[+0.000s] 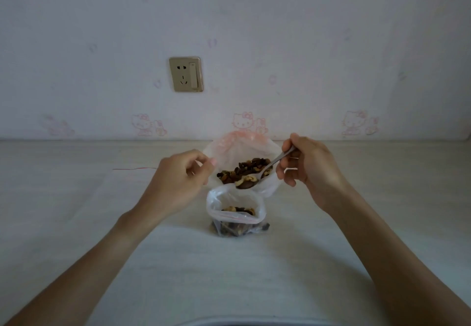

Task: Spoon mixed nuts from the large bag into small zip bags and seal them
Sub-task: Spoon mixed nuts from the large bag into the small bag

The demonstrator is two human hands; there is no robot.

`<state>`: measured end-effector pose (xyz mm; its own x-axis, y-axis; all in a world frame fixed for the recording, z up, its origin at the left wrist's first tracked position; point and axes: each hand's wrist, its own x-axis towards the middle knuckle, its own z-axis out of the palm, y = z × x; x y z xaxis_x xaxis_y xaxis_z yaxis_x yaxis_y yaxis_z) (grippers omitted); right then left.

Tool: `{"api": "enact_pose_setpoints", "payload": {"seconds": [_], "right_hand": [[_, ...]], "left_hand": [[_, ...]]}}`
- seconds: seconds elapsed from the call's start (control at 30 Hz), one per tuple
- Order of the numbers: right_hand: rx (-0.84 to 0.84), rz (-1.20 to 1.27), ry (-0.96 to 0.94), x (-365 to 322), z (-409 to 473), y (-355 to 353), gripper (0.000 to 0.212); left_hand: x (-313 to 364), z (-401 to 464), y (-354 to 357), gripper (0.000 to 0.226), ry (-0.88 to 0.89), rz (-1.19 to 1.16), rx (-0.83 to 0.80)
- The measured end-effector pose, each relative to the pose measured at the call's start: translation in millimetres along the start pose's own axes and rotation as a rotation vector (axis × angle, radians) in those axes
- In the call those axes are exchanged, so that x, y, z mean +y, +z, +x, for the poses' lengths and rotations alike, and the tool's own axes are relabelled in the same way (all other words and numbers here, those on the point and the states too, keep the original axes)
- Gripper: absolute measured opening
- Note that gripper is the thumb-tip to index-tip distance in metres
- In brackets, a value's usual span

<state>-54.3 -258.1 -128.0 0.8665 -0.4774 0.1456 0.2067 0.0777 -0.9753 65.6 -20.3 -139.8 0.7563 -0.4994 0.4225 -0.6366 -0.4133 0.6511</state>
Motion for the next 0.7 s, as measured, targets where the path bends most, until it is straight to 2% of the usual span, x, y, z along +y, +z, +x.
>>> {"api": "enact_pose_setpoints", "payload": {"seconds": [0.07, 0.17, 0.27, 0.43, 0.57, 0.7], "right_hand": [[-0.024, -0.059, -0.016, -1, -3, 3, 0.04], [-0.07, -0.234, -0.108, -1, -9, 9, 0.043], [-0.125, -0.448, -0.328, -2, -17, 14, 0.043], [-0.218, -0.69, -0.659, -7, -29, 17, 0.042], [-0.212, -0.69, -0.752, -8, -32, 18, 0.043], [-0.115, -0.515, -0.719, -6, -29, 19, 0.043]], "left_hand": [[1, -12, 3, 0.04, -0.049, 0.014, -0.129], [4, -23, 9, 0.032, -0.083, -0.025, -0.212], [6, -27, 11, 0.018, -0.109, -0.139, -0.207], [4, -32, 12, 0.02, -0.155, -0.195, -0.183], [6, -33, 13, 0.02, -0.159, -0.196, -0.161], [6, -32, 13, 0.02, -0.14, -0.181, -0.137]]}}
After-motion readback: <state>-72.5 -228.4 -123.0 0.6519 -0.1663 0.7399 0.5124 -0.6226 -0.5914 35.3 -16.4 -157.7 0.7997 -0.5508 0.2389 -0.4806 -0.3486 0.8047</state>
